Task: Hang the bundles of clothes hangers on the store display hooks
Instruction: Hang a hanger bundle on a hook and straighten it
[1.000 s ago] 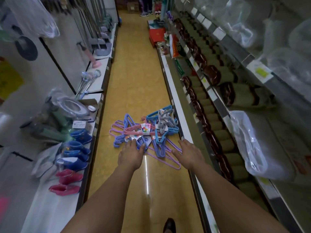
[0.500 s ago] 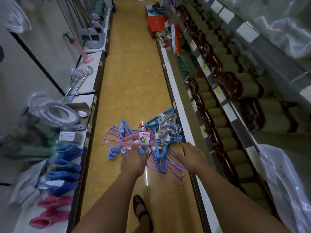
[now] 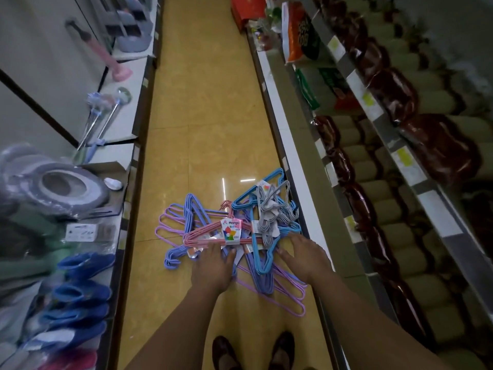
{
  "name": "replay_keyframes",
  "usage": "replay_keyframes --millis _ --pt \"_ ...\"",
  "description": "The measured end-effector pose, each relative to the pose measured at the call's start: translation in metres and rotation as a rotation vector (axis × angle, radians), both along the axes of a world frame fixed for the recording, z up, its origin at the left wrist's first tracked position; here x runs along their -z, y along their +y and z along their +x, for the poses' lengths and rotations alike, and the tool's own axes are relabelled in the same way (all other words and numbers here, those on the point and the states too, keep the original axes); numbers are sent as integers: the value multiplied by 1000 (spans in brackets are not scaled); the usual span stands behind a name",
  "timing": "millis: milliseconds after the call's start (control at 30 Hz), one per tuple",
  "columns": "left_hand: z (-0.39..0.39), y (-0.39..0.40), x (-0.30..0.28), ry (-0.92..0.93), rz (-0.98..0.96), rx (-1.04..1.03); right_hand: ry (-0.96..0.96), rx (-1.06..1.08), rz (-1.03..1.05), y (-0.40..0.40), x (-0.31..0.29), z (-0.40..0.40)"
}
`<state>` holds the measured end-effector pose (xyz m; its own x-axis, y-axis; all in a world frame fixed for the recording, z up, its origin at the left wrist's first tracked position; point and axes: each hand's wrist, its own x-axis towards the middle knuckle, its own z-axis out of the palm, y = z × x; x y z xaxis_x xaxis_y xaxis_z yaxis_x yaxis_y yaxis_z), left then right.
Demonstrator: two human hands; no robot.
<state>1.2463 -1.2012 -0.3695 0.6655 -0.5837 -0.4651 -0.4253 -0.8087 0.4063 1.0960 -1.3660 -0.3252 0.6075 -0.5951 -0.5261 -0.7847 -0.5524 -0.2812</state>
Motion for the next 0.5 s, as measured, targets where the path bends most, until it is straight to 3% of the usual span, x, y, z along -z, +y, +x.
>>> replay_keyframes --millis 500 --pt "24 -85 279 48 18 35 65 -2 15 -66 288 40"
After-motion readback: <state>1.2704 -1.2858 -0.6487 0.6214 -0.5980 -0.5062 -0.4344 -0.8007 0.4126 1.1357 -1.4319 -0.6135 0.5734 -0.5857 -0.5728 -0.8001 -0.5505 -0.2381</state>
